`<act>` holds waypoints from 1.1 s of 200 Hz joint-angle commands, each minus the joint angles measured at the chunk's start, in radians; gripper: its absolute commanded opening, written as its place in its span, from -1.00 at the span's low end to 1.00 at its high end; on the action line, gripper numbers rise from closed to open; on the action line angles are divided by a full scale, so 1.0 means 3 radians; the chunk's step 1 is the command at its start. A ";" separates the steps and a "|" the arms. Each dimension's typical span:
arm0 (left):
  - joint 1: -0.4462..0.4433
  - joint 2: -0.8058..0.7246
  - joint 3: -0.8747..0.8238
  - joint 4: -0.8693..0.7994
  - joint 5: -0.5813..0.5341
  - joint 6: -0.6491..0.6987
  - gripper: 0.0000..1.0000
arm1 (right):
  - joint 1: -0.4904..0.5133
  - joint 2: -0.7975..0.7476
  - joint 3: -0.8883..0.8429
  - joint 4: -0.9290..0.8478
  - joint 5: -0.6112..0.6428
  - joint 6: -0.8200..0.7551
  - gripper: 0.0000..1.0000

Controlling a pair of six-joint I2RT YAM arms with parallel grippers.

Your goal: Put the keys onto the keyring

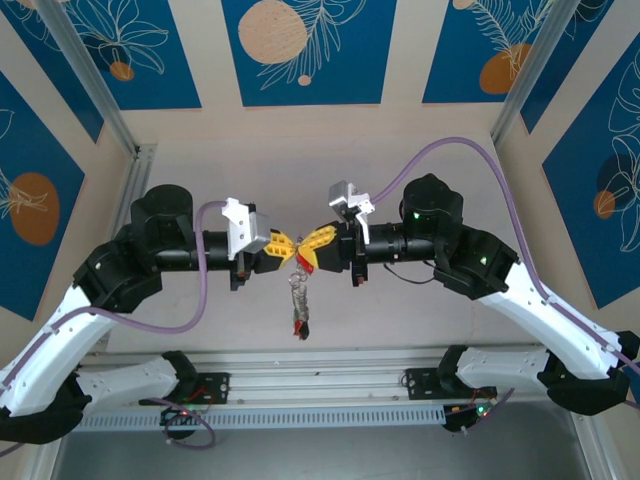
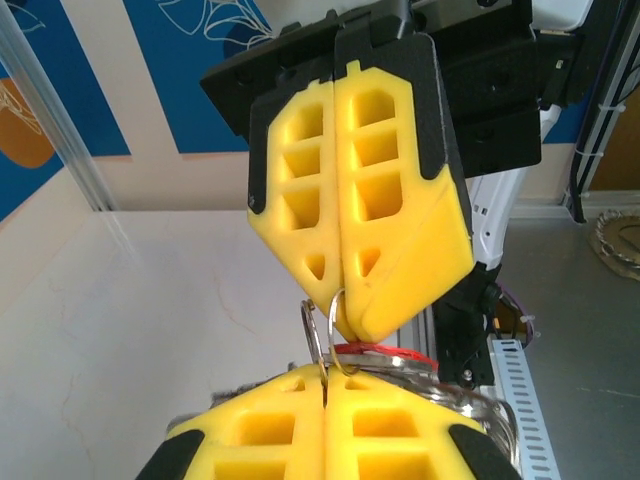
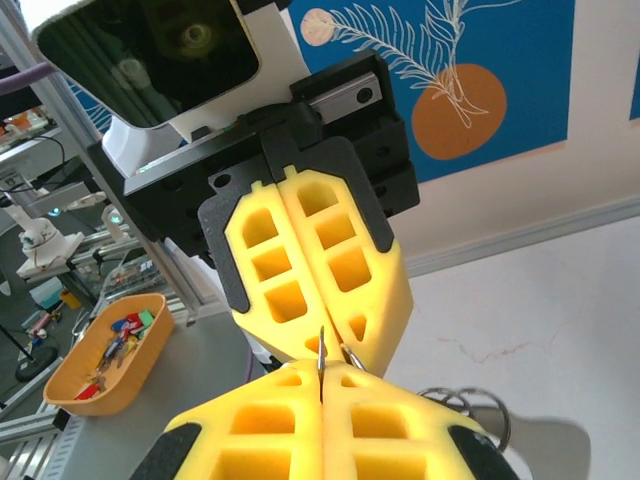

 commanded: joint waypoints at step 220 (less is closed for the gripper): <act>-0.0036 -0.0135 0.0041 0.0030 -0.0108 0.0199 -1.00 | 0.0131 0.0000 0.0170 -0.0178 0.0454 -0.0043 -1.00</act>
